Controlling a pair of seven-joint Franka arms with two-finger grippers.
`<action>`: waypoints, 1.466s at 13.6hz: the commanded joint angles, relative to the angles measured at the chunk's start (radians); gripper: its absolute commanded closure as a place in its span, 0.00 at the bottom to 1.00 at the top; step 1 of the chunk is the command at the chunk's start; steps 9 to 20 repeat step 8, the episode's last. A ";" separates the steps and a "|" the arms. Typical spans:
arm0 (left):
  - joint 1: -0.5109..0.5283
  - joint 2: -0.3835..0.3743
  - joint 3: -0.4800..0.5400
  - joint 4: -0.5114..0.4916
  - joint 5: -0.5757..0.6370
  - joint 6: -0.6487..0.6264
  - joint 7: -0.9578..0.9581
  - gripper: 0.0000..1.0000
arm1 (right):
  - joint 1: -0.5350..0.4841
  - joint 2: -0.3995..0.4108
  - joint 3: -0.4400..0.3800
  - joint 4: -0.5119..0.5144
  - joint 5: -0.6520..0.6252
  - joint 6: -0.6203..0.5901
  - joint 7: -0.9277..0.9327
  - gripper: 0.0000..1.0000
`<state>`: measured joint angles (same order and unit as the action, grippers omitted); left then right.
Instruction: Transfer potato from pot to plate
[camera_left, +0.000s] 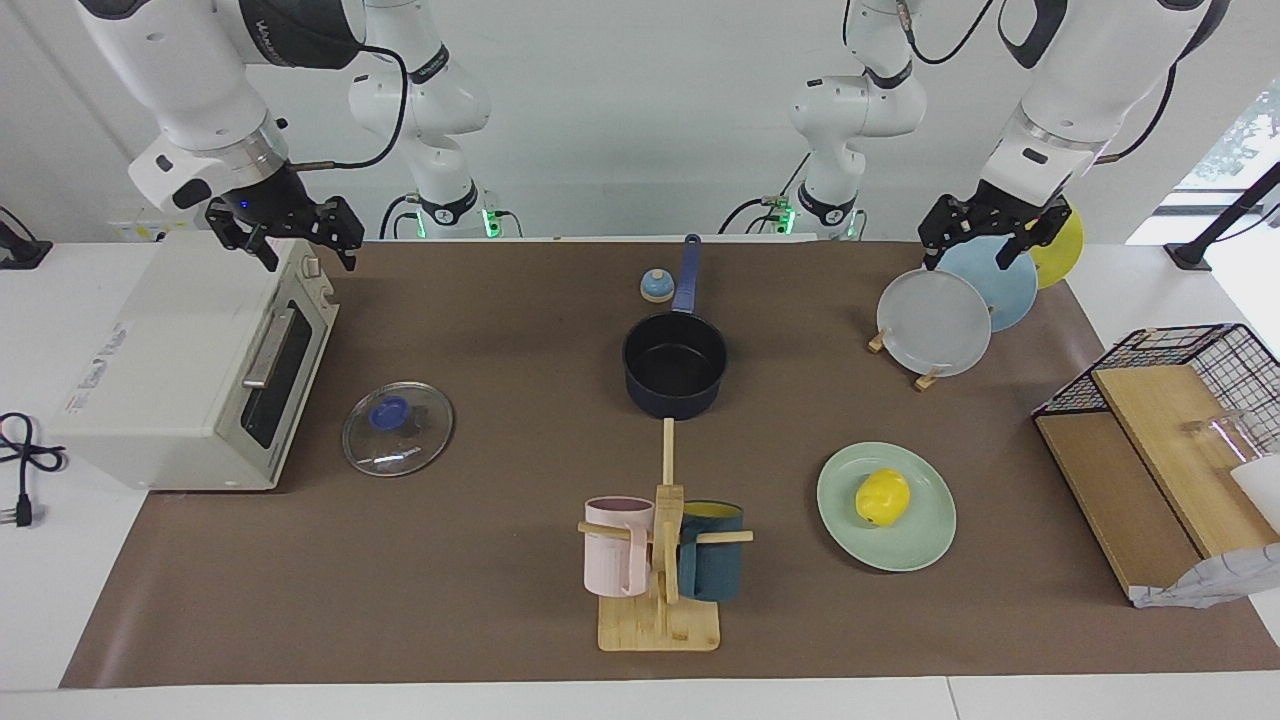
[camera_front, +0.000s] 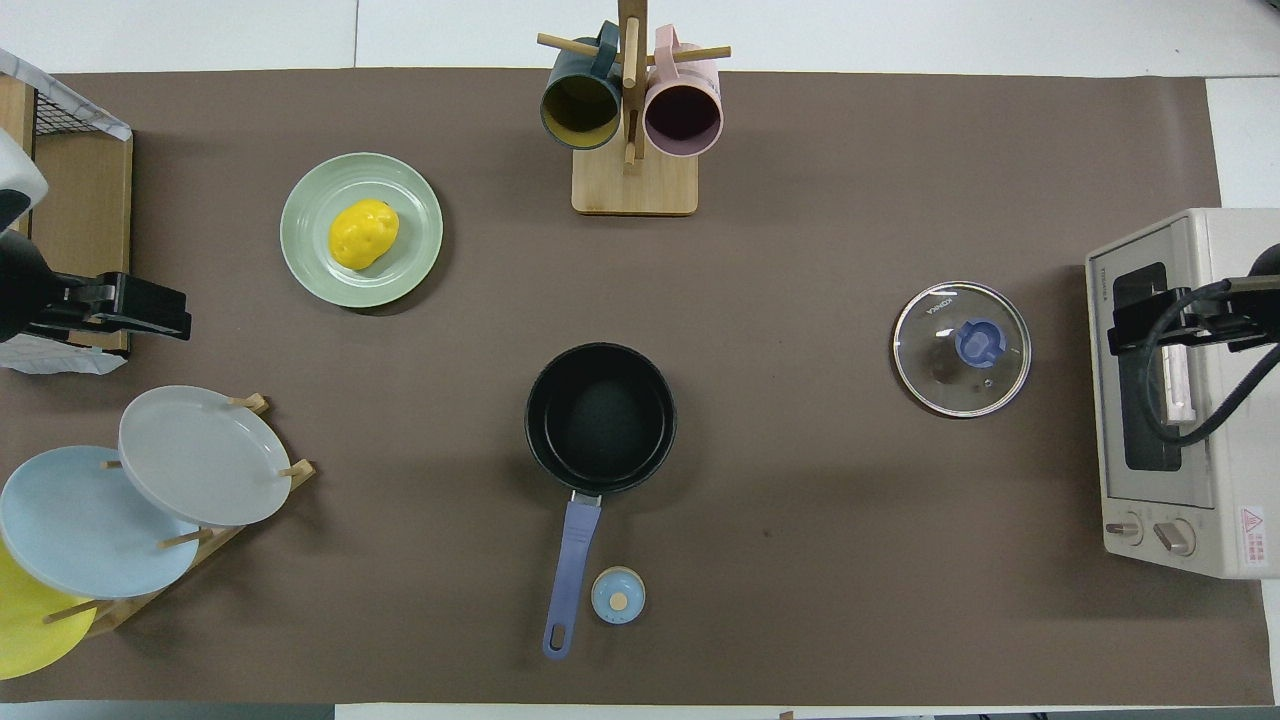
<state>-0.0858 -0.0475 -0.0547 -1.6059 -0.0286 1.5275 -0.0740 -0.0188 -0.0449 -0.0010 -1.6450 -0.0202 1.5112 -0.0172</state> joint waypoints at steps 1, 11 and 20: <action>0.005 -0.014 0.003 0.024 -0.036 -0.058 -0.015 0.00 | -0.007 -0.007 -0.001 0.001 0.011 -0.014 -0.023 0.00; 0.006 -0.017 0.001 0.021 -0.030 -0.061 -0.001 0.00 | -0.009 -0.010 -0.002 -0.002 0.022 -0.008 -0.021 0.00; 0.006 -0.017 0.001 0.021 -0.030 -0.061 -0.001 0.00 | -0.009 -0.010 -0.002 -0.002 0.022 -0.008 -0.021 0.00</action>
